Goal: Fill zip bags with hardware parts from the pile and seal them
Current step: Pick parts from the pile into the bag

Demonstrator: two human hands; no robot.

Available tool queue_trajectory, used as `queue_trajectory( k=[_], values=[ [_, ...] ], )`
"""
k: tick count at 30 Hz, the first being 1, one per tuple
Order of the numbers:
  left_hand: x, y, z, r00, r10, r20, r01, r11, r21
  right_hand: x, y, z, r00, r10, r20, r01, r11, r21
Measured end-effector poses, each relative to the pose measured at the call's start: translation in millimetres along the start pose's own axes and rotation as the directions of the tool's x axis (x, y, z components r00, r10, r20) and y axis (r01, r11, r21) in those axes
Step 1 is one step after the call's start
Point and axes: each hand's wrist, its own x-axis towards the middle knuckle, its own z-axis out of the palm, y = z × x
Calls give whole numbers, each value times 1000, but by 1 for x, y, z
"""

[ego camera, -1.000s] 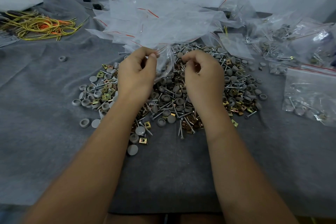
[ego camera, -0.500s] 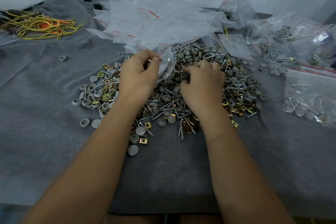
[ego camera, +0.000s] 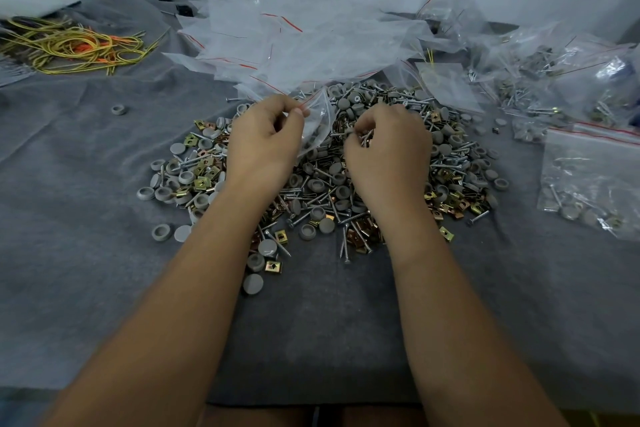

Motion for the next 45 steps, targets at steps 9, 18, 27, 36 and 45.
queue_trajectory(
  k=[9,18,27,36,45],
  values=[
    [-3,2,1,989,47,138,-51,998,21,-3,-9,1,999,-23,37,3,886,464],
    [-8,9,0,976,157,148,-153,987,-43,-4,-5,7,971,-218,96,209,973,96],
    [-8,9,0,962,191,196,-172,979,-111,-5,-6,4,997,-78,21,66,939,337],
    [-2,-1,2,994,12,106,-15,1000,25,0,-2,-6,982,124,-145,-75,951,300],
    [-2,-1,1,993,0,118,-3,1000,31,6,16,-10,956,287,66,-267,939,-215]
  ],
)
